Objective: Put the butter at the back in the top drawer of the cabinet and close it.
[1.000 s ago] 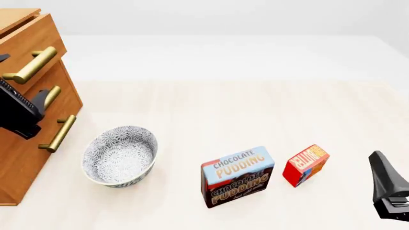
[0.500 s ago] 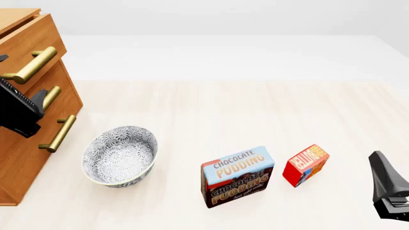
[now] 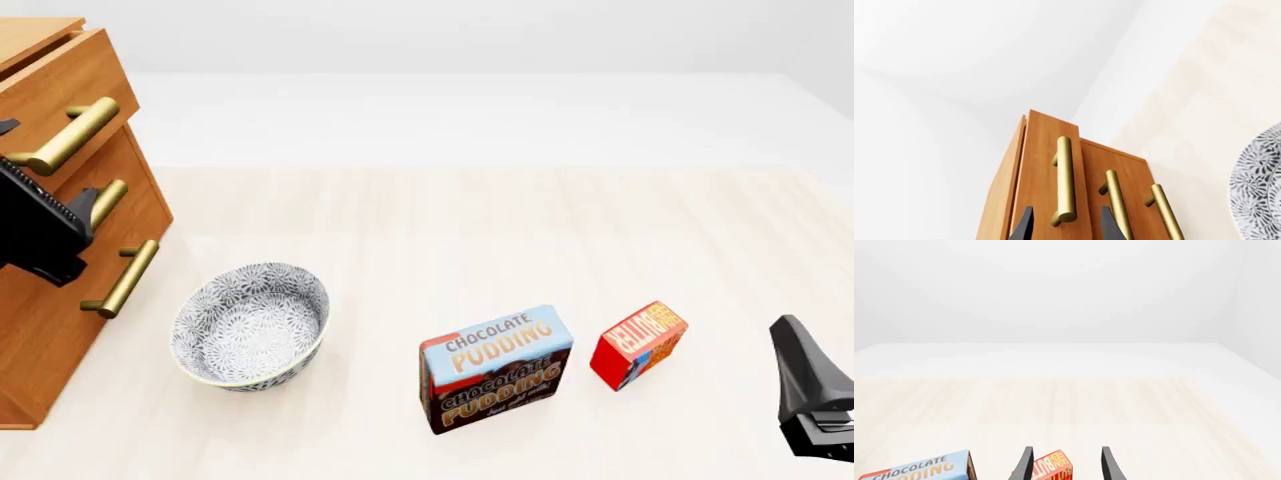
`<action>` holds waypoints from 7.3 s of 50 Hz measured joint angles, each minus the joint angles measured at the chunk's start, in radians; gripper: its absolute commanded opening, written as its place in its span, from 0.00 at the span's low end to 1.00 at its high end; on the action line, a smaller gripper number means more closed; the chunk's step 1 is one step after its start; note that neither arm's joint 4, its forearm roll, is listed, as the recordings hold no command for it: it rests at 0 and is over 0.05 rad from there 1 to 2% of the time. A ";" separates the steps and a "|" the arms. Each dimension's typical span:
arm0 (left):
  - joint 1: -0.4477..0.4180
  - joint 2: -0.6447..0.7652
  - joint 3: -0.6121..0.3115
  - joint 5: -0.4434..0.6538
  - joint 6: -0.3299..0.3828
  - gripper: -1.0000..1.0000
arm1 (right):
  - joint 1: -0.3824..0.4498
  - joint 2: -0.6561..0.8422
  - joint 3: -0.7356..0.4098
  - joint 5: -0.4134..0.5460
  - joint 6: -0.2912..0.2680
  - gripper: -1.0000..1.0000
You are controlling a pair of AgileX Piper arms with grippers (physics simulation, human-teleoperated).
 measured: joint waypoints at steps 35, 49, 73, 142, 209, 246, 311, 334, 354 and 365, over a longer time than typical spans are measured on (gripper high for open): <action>0.025 0.062 -0.005 -0.051 0.007 1.00 | 0.000 0.000 0.000 0.000 0.000 1.00; 0.029 0.075 -0.004 -0.062 0.008 1.00 | 0.000 0.000 0.000 0.000 0.000 1.00; 0.036 0.107 -0.013 -0.082 0.011 1.00 | 0.000 0.000 0.000 0.000 0.000 1.00; 0.025 0.134 -0.044 -0.077 -0.008 0.00 | 0.000 0.000 0.000 0.000 0.000 1.00; -0.070 0.105 -0.088 0.052 -0.075 0.00 | 0.000 0.000 0.000 0.000 0.000 1.00; -0.165 -0.068 -0.132 0.172 -0.087 1.00 | 0.000 0.000 0.000 0.000 0.000 1.00; -0.131 0.005 -0.890 1.009 -0.921 1.00 | 0.000 0.000 0.000 0.000 0.000 1.00; -0.058 0.050 -0.923 1.058 -1.004 1.00 | 0.000 0.000 0.000 0.000 0.000 1.00; 0.007 0.114 -0.923 1.079 -1.042 1.00 | 0.000 0.000 0.000 0.000 0.000 1.00; 0.007 0.136 -0.912 1.070 -1.045 1.00 | 0.000 0.000 0.000 0.000 0.000 1.00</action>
